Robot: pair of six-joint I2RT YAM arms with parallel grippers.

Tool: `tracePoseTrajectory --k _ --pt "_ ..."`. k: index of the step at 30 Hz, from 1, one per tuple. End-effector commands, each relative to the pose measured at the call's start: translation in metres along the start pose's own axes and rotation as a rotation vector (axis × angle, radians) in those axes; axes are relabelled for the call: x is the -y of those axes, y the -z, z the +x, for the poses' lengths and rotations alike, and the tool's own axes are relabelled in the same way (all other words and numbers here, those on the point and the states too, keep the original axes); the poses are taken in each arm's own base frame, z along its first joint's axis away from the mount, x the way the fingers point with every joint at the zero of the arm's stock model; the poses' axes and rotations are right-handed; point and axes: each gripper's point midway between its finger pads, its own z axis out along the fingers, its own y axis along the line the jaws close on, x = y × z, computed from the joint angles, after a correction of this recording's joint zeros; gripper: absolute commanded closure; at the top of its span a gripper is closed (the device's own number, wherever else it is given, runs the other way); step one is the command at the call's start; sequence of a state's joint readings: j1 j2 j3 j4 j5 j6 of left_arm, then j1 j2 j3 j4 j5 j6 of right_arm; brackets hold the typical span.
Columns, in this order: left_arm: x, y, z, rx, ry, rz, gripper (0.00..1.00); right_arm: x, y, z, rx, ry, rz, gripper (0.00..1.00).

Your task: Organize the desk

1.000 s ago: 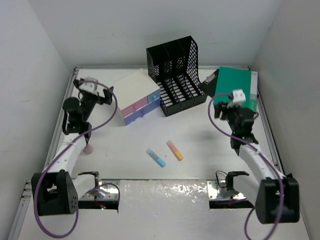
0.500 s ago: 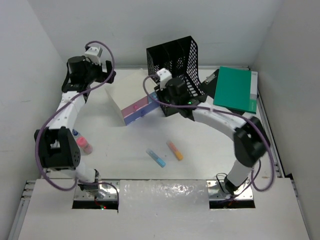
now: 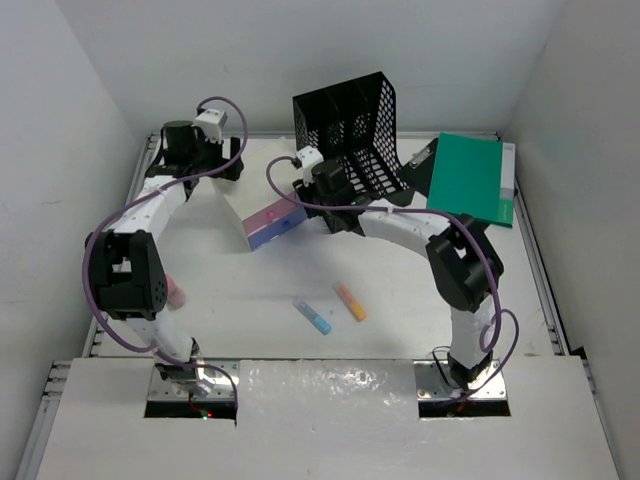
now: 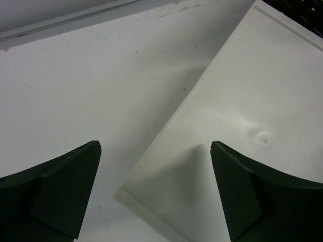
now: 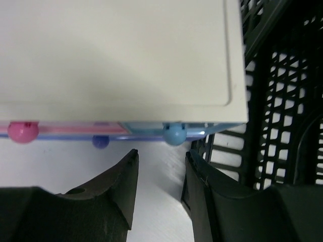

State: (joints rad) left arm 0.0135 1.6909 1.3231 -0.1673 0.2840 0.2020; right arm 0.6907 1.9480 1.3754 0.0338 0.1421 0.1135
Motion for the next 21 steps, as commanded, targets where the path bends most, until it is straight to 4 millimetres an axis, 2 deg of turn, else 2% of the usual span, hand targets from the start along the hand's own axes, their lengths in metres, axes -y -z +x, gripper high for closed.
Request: tracePoseTrajectory --k 1,3,4,8,11,12,14,21 --pt "-0.009 -0.003 -0.018 0.057 -0.055 -0.042 0.11 0.007 -0.009 -0.037 0.134 -0.048 0.06 0.59" --pt "-0.011 -0.005 -0.016 0.055 -0.062 -0.047 0.11 0.007 -0.015 -0.041 0.15 -0.054 0.066 0.59" --pt "0.002 -0.008 -0.018 0.057 -0.079 -0.023 0.11 0.007 -0.017 -0.043 0.153 -0.053 0.064 0.6" --pt "0.004 -0.01 -0.02 0.061 -0.092 -0.021 0.11 0.007 -0.026 -0.048 0.143 -0.03 0.066 0.6" --pt "0.004 -0.011 -0.02 0.065 -0.099 -0.022 0.11 0.006 -0.026 -0.051 0.166 -0.021 0.064 0.63" --pt "0.004 -0.011 -0.021 0.069 -0.105 -0.023 0.11 0.007 -0.026 -0.053 0.172 -0.017 0.065 0.69" --pt "0.005 -0.012 -0.021 0.068 -0.111 -0.02 0.11 0.01 -0.026 -0.055 0.177 -0.009 0.081 0.74" --pt "0.004 -0.014 -0.019 0.064 -0.13 -0.024 0.11 0.016 -0.02 -0.062 0.189 0.018 0.106 0.71"
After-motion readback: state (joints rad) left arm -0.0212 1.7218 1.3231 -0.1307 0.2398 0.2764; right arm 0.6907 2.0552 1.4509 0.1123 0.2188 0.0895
